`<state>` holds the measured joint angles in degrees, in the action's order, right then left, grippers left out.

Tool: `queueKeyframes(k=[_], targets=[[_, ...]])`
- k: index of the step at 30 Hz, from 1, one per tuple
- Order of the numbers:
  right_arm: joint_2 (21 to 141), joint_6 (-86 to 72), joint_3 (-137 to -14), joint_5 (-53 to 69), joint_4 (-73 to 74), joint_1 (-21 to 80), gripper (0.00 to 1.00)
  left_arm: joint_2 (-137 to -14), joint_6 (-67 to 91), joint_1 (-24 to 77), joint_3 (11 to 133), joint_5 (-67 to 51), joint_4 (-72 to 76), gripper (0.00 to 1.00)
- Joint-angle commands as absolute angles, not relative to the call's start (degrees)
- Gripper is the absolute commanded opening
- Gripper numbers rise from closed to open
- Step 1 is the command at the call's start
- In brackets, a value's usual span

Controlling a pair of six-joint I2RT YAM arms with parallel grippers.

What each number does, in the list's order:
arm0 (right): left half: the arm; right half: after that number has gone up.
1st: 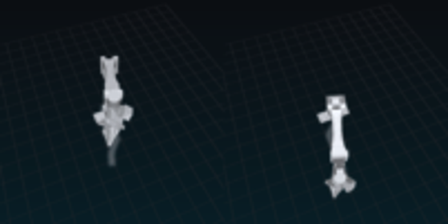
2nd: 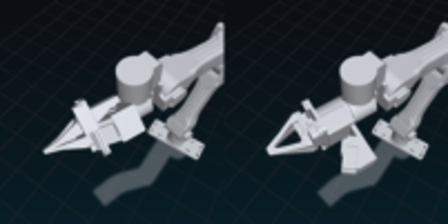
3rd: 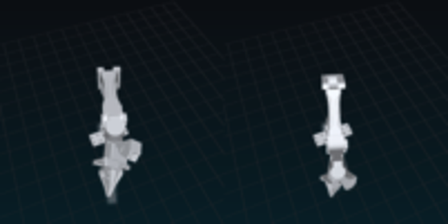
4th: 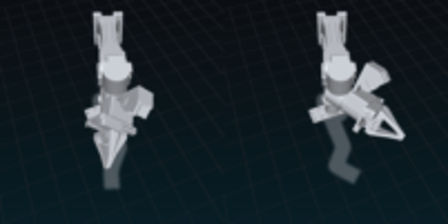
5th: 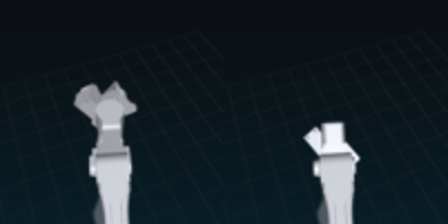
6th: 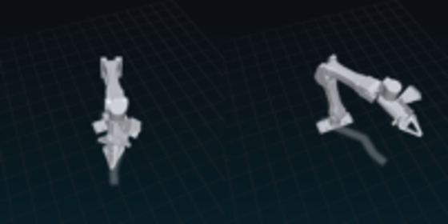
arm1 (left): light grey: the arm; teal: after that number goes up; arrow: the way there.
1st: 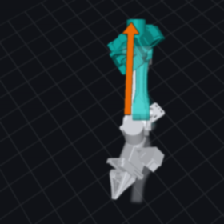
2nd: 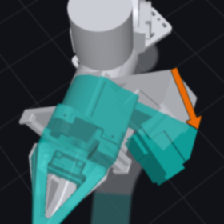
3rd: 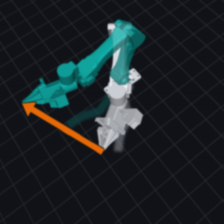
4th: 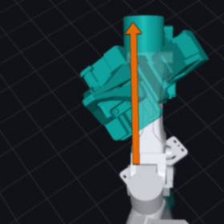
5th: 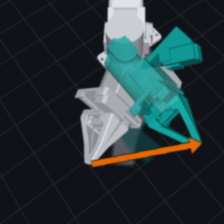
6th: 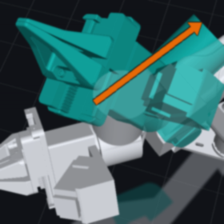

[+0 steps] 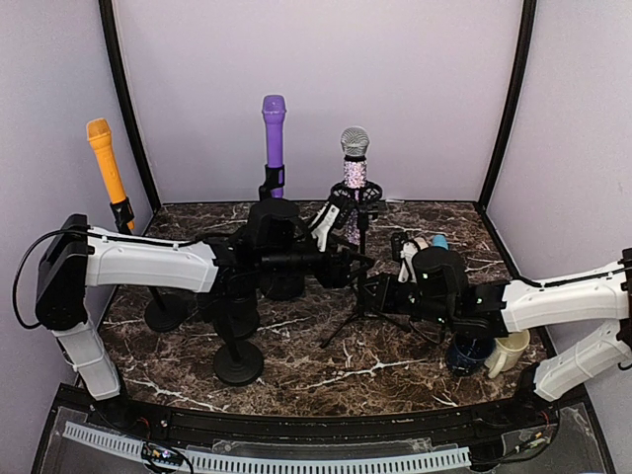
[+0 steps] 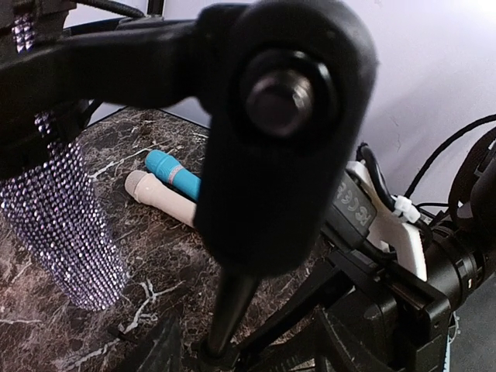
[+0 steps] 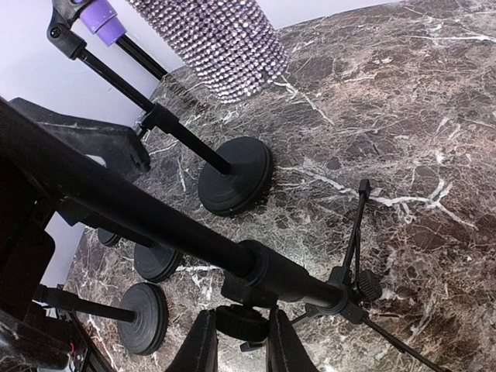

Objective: Remove the microphone from the stand
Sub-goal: Unscrew the knob on the stand of the microphone stand.

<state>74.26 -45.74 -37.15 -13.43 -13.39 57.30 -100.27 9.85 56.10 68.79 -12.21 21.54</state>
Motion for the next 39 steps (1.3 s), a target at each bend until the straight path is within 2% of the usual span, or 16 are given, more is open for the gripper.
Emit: queueKeyframes(k=[1,5,12,19,25,39], targets=[[73.76,-46.35,-35.99,-12.49,-17.88,56.78,0.00,-101.12,8.98,55.81,71.08,-13.07,23.11,0.58],[73.49,-46.65,-35.27,-12.35,-18.31,56.69,0.00,-101.81,8.59,55.68,71.74,-12.64,23.41,0.55],[72.89,-46.85,-34.51,-12.39,-18.54,56.60,0.00,-102.76,8.63,55.46,72.81,-12.66,23.84,0.38],[72.78,-47.13,-33.93,-12.76,-18.68,56.43,0.00,-103.15,7.55,55.37,73.16,-13.26,24.35,0.16],[72.77,-46.01,-34.80,-14.33,-16.68,56.43,0.00,-103.60,3.75,55.45,73.15,-14.14,23.15,0.00],[76.80,-42.69,-41.24,-21.19,-8.08,58.27,0.00,-104.09,-4.06,57.37,73.83,-9.55,19.07,0.00]])
